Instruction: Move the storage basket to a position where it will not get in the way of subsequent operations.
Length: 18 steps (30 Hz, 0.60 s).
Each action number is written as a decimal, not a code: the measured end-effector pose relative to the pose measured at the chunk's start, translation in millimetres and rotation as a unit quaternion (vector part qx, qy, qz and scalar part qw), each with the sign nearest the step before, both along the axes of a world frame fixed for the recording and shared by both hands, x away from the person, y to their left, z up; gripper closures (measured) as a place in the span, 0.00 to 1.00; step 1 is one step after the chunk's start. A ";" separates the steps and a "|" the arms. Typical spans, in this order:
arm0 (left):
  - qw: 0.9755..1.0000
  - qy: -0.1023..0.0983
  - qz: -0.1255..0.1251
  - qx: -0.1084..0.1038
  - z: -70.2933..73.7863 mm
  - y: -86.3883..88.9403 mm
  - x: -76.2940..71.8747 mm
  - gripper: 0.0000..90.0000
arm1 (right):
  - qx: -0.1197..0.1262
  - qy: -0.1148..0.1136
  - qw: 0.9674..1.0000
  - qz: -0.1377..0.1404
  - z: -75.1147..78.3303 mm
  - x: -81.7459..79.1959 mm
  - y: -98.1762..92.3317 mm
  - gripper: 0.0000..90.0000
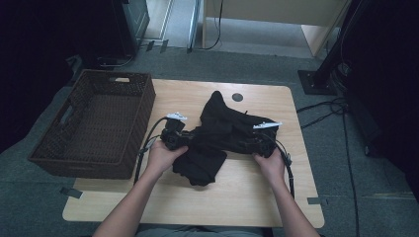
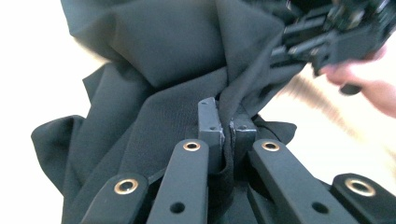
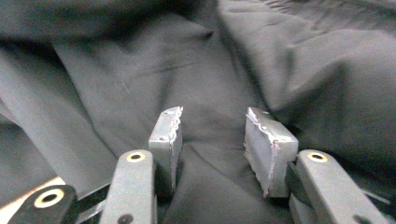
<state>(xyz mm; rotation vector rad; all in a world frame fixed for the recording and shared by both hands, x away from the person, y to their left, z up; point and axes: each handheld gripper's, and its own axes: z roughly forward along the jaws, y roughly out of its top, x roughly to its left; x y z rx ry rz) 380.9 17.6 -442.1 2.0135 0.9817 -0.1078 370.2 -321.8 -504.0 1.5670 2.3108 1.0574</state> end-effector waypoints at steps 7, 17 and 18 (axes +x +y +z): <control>0.998 -0.012 0.053 0.010 10.3 30.1 3.4 0.99 | -0.034 -0.011 0.999 -0.013 1.0 2.7 -10.7 0.67; 0.991 0.005 0.117 0.069 -21.0 40.5 18.8 0.99 | -0.056 -0.014 0.997 -0.051 1.5 32.4 -37.8 0.70; 0.991 0.005 0.117 0.069 -21.0 40.5 18.8 0.99 | -0.063 -0.015 0.996 -0.053 1.6 36.8 -38.5 0.70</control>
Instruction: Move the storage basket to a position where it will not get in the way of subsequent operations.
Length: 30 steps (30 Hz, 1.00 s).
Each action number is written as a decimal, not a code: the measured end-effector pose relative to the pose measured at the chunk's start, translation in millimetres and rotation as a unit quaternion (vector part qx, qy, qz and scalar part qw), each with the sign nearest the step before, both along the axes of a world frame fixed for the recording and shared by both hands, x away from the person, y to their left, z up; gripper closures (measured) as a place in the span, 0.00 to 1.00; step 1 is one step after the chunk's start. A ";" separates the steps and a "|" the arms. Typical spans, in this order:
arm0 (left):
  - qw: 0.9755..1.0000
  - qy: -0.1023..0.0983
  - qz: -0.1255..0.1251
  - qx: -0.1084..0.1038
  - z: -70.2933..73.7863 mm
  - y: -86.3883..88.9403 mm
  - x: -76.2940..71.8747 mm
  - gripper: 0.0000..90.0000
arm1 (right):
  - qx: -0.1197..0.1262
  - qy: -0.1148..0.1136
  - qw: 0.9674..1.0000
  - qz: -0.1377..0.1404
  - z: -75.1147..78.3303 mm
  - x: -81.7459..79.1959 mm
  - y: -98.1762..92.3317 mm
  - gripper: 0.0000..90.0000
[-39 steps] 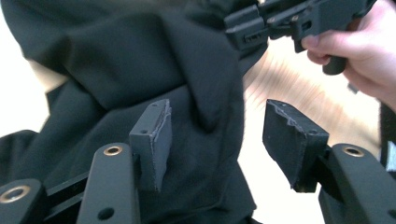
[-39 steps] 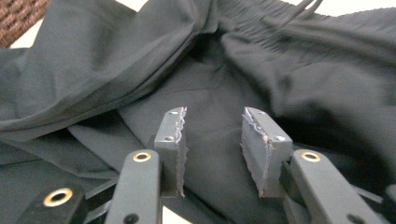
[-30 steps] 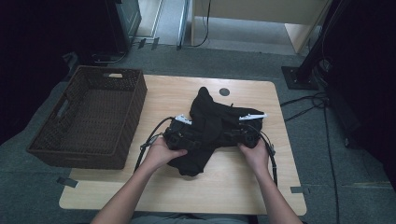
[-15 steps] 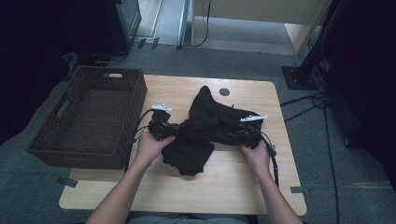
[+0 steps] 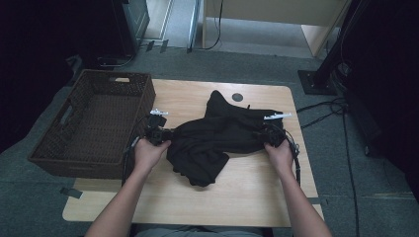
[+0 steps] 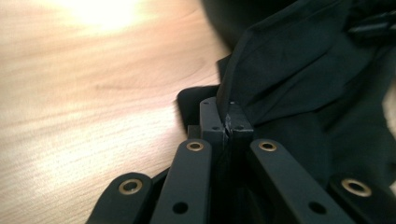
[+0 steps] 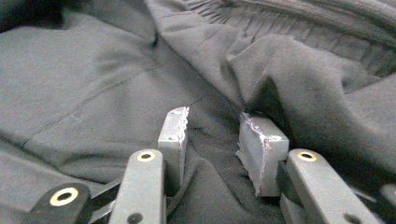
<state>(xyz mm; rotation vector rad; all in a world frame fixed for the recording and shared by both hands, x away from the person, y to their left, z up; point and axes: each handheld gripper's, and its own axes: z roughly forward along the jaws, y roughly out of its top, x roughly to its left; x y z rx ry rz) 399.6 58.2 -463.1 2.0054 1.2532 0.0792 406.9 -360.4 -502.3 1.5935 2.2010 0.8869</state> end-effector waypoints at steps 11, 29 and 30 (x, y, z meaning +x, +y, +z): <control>0.998 0.055 0.033 0.025 -37.4 8.0 13.9 0.99 | -0.004 -0.032 0.998 -0.049 -5.0 38.9 -5.1 0.74; 0.995 -0.050 -0.061 -0.059 43.7 -27.9 1.5 0.78 | 0.040 -0.045 0.998 0.002 46.6 -1.8 8.4 0.87; 0.995 -0.050 -0.061 -0.059 43.7 -27.9 1.5 0.78 | 0.040 -0.045 0.998 0.002 46.6 -1.8 8.4 0.87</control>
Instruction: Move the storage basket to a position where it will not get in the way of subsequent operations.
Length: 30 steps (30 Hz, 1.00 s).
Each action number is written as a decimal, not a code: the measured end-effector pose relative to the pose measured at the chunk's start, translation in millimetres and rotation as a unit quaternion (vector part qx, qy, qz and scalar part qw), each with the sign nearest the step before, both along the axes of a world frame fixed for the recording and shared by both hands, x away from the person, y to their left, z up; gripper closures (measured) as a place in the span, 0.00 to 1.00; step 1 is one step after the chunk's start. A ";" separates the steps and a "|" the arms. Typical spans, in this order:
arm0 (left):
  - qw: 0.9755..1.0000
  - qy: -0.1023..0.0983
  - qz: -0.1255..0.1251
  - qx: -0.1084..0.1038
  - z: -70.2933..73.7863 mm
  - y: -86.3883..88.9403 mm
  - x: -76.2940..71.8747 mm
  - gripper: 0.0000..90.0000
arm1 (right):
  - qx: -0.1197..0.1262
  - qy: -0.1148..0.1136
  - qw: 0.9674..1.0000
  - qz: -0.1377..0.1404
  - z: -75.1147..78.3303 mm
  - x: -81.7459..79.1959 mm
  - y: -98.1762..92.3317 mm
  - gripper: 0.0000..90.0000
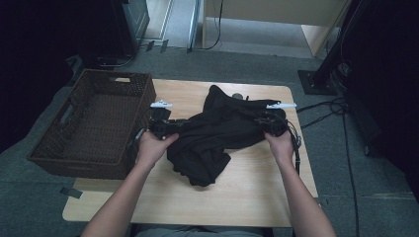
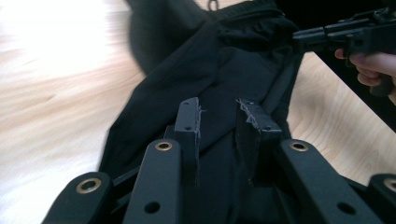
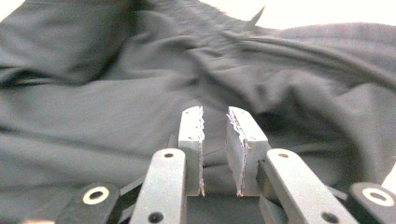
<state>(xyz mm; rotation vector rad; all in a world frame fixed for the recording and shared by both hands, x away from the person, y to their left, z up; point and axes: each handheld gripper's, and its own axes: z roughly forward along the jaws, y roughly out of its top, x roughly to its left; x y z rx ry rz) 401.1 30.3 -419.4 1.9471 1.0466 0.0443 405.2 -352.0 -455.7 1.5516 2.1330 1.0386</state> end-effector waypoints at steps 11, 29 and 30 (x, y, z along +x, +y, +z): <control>0.996 0.038 -0.045 0.064 -47.5 -60.9 34.4 0.73 | 0.001 0.053 0.997 0.061 -38.0 -39.1 43.0 0.84; 0.992 0.052 0.046 0.102 -81.6 -9.3 55.5 0.75 | -0.029 0.036 0.999 0.008 -51.0 -36.3 19.0 1.00; 0.992 0.052 0.046 0.102 -81.6 -9.3 55.5 0.76 | -0.029 0.036 0.999 0.008 -51.0 -36.3 19.0 1.00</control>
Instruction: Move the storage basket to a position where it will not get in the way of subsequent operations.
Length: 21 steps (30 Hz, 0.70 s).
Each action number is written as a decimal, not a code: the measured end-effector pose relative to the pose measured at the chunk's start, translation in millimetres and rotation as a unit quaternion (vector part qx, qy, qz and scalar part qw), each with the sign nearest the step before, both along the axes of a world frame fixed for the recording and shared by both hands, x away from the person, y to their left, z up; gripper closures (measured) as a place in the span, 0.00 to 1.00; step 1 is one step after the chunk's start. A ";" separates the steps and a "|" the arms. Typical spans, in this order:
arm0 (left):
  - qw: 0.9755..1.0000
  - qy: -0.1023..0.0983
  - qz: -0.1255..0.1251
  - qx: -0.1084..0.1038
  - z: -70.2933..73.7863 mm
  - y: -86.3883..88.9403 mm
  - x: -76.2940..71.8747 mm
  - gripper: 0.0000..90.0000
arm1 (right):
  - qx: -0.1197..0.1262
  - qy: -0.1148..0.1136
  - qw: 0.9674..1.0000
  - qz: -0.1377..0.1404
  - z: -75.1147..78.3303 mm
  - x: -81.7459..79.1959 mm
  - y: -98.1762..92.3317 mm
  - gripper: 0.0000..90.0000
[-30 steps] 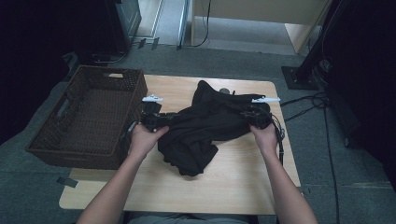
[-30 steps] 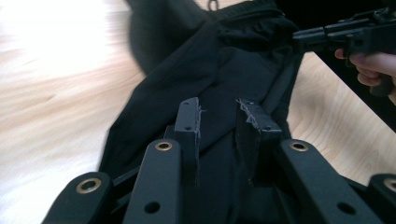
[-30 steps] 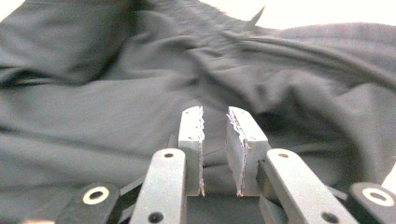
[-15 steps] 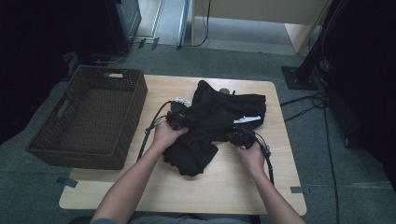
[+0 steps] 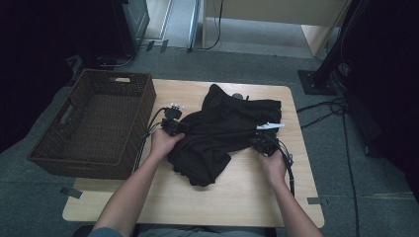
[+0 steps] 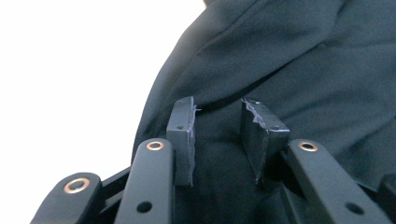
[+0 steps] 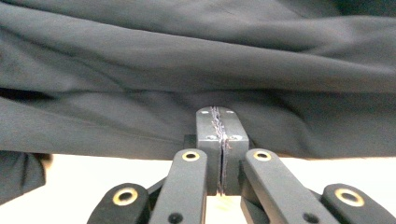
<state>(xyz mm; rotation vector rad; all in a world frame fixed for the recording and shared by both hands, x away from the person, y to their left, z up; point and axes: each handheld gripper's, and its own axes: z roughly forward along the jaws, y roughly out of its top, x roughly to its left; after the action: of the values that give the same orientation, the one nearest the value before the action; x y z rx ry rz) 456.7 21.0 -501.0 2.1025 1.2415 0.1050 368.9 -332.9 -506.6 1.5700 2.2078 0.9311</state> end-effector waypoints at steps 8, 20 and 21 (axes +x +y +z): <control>0.999 -0.011 0.024 0.033 2.4 11.2 -1.8 0.77 | -0.021 -0.003 0.999 -0.028 0.8 0.3 -27.2 1.00; 1.000 0.010 0.020 -0.012 14.7 13.1 -7.5 0.71 | 0.024 -0.004 0.998 -0.065 12.1 -6.9 -49.8 0.82; 0.999 0.005 0.008 -0.031 24.1 10.1 -14.1 0.69 | 0.026 -0.010 0.998 -0.052 15.2 -8.1 -41.6 0.77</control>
<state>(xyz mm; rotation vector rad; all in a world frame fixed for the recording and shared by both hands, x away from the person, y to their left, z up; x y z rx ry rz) 442.6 31.1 -476.9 2.0424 1.2524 0.0618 360.8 -374.6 -491.5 1.6734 2.0838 0.9756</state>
